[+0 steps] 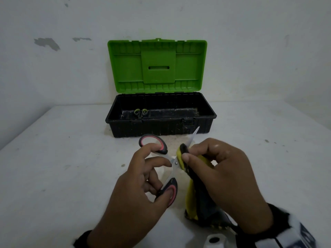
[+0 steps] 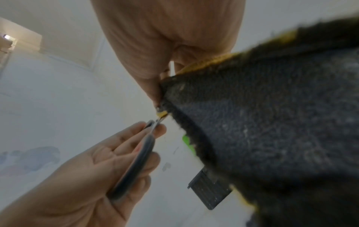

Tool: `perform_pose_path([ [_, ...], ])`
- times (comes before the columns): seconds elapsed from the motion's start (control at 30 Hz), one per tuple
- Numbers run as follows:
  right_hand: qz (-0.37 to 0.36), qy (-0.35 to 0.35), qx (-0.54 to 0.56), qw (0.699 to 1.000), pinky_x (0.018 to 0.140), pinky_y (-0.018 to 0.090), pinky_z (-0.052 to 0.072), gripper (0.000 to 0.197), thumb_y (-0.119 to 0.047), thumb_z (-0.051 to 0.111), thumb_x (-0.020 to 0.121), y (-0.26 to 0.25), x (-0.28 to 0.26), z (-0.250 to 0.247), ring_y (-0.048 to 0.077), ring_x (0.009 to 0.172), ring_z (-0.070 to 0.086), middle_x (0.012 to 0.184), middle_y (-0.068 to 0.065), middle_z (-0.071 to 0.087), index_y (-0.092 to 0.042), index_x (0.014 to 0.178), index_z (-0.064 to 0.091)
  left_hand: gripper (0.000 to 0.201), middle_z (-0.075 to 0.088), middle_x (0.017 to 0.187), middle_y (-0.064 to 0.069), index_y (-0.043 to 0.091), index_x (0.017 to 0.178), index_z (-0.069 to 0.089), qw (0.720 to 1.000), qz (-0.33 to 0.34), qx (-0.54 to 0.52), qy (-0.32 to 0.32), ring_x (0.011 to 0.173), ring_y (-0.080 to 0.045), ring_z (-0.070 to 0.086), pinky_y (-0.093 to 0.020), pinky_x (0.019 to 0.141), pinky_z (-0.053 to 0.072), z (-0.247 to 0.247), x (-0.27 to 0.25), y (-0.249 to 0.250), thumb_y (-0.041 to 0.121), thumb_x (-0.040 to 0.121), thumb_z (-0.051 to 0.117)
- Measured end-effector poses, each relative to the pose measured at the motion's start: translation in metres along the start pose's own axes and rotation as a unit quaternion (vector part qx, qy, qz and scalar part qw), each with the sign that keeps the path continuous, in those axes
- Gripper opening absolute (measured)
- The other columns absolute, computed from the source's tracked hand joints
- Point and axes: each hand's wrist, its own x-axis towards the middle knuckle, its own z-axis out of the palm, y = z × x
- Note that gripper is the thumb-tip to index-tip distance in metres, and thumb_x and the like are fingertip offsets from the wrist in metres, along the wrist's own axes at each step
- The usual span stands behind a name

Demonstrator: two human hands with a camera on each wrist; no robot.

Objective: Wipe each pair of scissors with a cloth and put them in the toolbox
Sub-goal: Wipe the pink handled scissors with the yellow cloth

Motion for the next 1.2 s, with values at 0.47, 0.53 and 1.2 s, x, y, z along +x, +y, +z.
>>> perform_pose_path([
  [0.47, 0.03, 0.049, -0.015, 0.998, 0.065, 0.004, 0.045, 0.011, -0.025, 0.078, 0.081, 0.008, 0.023, -0.008, -0.002, 0.076, 0.064, 0.07, -0.016, 0.068, -0.027, 0.073, 0.071, 0.078, 0.066, 0.105, 0.024, 0.038, 0.129, 0.04, 0.999, 0.0, 0.022, -0.029, 0.069, -0.012, 0.064, -0.017, 0.06, 0.054, -0.001, 0.007, 0.003, 0.009, 0.07, 0.084],
  [0.53, 0.033, 0.056, -0.018, 0.998, 0.065, 0.006, 0.047, 0.012, -0.025, 0.078, 0.082, 0.01, 0.026, -0.007, -0.001, 0.074, 0.064, 0.07, -0.015, 0.067, -0.028, 0.073, 0.07, 0.079, 0.066, 0.105, 0.023, 0.037, 0.13, 0.04, 0.999, 0.002, 0.029, -0.028, 0.069, -0.012, 0.064, -0.017, 0.06, 0.054, -0.001, 0.008, 0.002, 0.01, 0.071, 0.084],
  [1.2, 0.136, 0.025, 0.078, 0.987, 0.062, 0.031, 0.057, 0.012, -0.026, 0.073, 0.086, 0.019, 0.029, -0.012, 0.018, 0.065, 0.069, 0.072, 0.001, 0.073, -0.018, 0.079, 0.067, 0.079, 0.056, 0.115, 0.032, 0.048, 0.137, 0.029, 0.998, -0.044, 0.002, -0.047, 0.093, -0.007, 0.06, -0.017, 0.062, 0.054, 0.007, 0.011, -0.003, 0.016, 0.081, 0.076],
])
